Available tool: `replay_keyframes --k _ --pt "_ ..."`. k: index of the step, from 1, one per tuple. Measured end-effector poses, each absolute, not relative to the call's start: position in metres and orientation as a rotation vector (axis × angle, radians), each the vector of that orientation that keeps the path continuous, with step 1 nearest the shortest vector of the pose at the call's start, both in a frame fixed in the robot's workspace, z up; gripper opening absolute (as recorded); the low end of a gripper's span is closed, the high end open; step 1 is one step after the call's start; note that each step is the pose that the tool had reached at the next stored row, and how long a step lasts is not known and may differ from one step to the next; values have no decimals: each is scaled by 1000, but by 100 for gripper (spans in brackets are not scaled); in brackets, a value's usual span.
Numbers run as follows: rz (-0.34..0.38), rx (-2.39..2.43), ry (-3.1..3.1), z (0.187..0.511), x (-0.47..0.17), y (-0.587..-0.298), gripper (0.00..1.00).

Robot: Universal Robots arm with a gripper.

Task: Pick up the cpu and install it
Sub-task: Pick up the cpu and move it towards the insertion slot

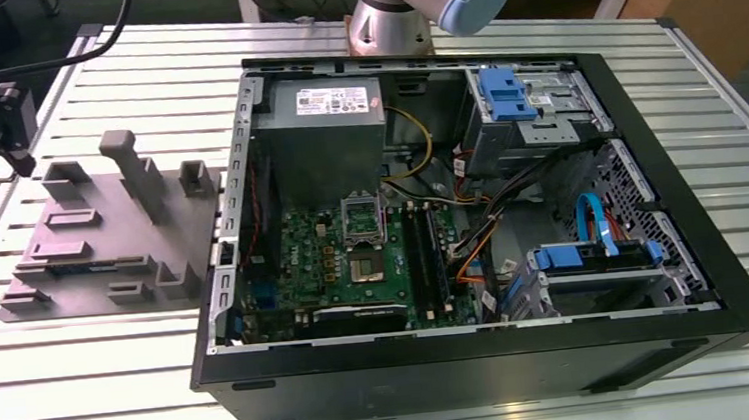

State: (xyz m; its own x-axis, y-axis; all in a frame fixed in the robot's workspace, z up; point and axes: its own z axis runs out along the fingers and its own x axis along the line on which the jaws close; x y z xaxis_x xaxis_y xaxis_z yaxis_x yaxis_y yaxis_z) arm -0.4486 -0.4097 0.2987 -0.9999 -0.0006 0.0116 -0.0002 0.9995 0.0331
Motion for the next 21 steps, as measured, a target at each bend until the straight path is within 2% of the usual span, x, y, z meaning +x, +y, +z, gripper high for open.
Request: replay_keyframes --k 21 --pt "-48 0 -3129 308 -449 -409 47"
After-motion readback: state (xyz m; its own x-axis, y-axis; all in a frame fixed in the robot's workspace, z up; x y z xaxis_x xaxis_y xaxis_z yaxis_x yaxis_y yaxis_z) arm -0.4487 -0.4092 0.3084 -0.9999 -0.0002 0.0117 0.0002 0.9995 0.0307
